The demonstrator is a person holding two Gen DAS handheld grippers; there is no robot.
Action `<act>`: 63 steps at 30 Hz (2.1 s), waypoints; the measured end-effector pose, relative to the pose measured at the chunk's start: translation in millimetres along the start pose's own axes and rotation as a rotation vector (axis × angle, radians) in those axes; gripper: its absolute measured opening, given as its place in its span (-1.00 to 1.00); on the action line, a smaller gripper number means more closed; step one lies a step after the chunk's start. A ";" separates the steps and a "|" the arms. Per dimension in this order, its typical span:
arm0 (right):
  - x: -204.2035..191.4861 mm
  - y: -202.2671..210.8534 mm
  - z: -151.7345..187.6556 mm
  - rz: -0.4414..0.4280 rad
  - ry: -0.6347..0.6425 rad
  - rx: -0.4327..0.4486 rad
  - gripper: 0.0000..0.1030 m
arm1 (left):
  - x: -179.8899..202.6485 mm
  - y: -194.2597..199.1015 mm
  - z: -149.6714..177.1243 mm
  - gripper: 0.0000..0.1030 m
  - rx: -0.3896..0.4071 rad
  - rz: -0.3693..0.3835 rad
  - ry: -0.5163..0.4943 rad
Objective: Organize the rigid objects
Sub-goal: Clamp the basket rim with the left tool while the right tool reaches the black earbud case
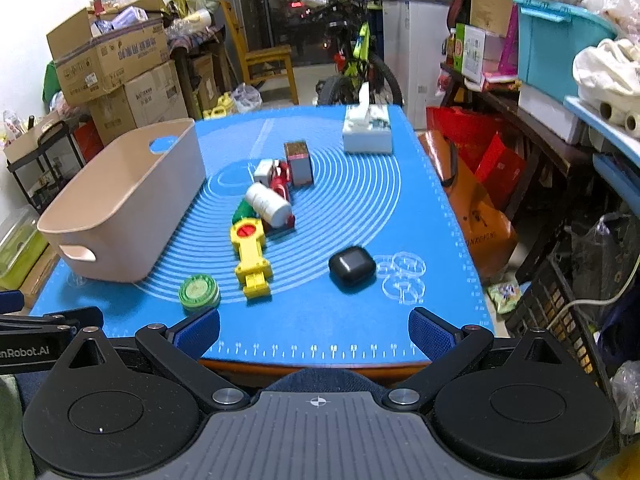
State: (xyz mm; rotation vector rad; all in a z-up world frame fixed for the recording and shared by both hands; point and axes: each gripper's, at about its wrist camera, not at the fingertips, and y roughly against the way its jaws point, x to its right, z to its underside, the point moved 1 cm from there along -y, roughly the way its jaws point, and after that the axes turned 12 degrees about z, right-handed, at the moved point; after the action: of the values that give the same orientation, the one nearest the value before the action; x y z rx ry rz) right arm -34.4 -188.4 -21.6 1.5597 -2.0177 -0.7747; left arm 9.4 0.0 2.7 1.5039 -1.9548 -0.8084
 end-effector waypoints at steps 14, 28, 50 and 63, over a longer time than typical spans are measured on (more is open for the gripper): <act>-4.6 -25.6 -62.3 -0.016 -0.022 0.057 0.95 | -49.3 7.8 -86.5 0.98 0.089 -0.047 -0.009; -19.4 -127.6 -78.2 0.053 0.003 -0.085 0.95 | -186.2 -57.2 -145.1 0.98 -0.021 -0.148 0.109; -18.3 -213.5 -43.7 0.082 0.003 -0.261 0.84 | -243.7 -146.2 -109.2 -0.52 -0.282 -0.088 0.226; -18.4 -210.8 -41.2 0.126 0.020 -0.213 0.14 | -245.3 -147.0 -110.4 -0.76 -0.263 -0.046 0.257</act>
State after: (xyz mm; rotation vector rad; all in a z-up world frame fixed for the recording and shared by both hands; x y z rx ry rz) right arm 145.9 -217.5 -136.2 1.3030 -1.9277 -0.8883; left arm 241.7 194.4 -44.8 1.4213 -1.5671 -0.8125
